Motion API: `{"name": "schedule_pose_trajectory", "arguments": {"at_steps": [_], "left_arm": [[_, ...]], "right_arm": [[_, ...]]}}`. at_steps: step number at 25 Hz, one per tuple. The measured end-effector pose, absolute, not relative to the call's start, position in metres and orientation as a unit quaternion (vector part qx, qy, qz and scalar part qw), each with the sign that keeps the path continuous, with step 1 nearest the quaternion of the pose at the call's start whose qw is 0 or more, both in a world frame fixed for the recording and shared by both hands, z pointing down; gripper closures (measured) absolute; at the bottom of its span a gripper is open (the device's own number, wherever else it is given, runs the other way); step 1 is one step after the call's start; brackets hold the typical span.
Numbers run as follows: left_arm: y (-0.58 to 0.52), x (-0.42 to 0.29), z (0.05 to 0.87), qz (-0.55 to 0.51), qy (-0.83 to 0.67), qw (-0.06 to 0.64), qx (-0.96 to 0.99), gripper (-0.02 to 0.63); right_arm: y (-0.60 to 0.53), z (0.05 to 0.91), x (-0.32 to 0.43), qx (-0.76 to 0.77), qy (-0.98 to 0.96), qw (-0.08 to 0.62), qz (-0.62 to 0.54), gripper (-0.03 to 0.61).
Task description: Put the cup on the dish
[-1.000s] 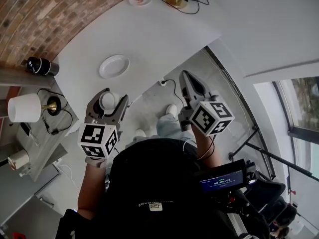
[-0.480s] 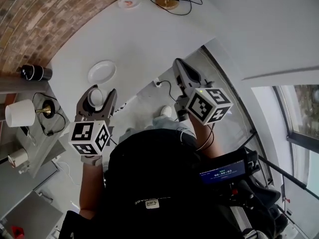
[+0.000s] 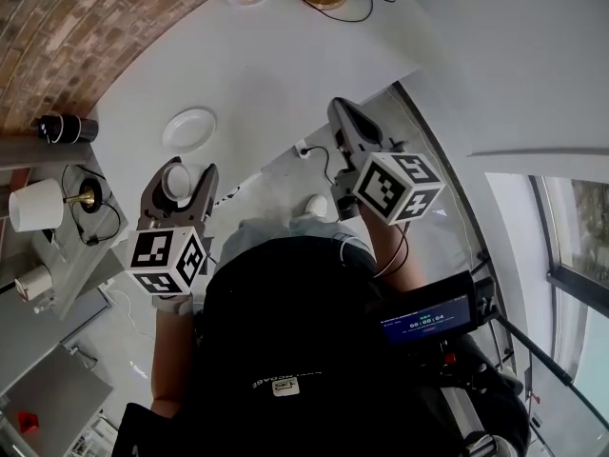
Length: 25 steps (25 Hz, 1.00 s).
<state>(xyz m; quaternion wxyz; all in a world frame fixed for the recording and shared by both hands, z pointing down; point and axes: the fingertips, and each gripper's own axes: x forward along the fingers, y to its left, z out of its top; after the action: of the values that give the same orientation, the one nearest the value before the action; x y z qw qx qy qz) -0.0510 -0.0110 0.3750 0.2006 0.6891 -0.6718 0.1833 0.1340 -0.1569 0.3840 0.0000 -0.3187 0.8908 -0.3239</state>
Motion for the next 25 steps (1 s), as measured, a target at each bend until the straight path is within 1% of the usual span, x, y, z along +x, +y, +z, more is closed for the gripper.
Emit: {"name": "schedule_pose_trajectory", "arguments": {"at_steps": [9,25], "left_arm": [[-0.022,-0.069,0.378,0.192,-0.679,0.203,0.679,0.347],[-0.061,-0.149,0.418,0.216,-0.665,0.205,0.685,0.347]], "right_arm": [[-0.174,0.383,0.118,-0.314,0.893,-0.006,-0.323,0.575],[-0.198,0.381,0.067,-0.340,0.884,-0.031,-0.319,0.575]]}}
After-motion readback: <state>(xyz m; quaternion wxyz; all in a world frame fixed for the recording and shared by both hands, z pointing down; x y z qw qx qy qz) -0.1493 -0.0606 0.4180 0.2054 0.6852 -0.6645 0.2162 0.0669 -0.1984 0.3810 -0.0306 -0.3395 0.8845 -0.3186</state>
